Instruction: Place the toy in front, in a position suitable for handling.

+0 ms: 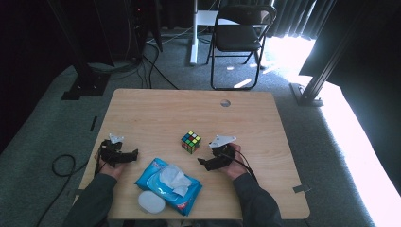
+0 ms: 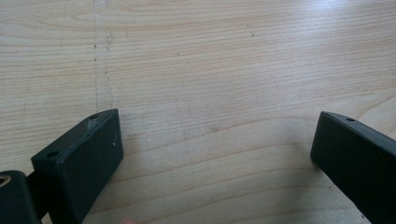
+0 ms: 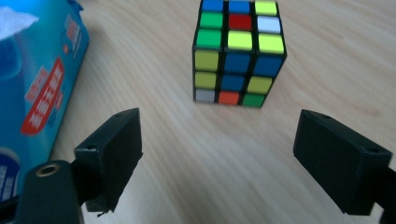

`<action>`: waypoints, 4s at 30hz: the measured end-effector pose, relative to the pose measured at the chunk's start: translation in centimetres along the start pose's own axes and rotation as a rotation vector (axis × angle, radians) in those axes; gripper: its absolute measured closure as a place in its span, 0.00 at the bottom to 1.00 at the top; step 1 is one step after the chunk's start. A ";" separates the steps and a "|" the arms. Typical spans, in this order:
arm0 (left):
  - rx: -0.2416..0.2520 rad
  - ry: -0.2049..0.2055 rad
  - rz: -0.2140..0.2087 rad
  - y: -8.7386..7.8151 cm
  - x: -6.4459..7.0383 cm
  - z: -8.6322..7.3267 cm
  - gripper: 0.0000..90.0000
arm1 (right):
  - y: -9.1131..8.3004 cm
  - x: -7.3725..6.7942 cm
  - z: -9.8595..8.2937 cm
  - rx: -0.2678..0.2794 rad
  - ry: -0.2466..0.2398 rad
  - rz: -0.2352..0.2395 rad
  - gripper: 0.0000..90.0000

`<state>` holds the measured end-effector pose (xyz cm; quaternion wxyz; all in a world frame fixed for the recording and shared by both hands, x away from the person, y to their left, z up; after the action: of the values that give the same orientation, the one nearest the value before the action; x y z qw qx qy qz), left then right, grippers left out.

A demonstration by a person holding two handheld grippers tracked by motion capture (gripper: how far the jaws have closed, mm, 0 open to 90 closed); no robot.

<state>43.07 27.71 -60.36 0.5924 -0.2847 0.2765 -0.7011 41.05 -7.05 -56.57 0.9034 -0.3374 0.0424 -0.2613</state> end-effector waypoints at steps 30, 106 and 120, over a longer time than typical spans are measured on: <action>-0.002 0.003 -0.001 0.0 0.0 0.0 0.03 | 4.6 1.6 3.2 0.015 0.049 -0.064 0.17; -0.002 0.005 -0.001 0.0 0.0 0.0 0.03 | 1.3 1.8 -1.7 -0.042 0.043 -0.033 0.25; -0.003 0.005 -0.001 0.0 0.0 0.0 0.03 | 0.1 1.5 -4.4 -0.081 0.033 -0.033 0.22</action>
<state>43.10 27.71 -60.35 0.5910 -0.2840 0.2787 -0.7017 41.28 -10.33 -59.90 0.8837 -0.3700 0.0621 -0.2798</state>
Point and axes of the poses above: each handheld gripper's, and its own axes: y roughly forward along the jaws, z roughly out of its top, x roughly to its right, the point moved 8 cm from there along y, roughly forward along the jaws, and after that the axes turned 7 degrees about -y, right-handed, at the moved point
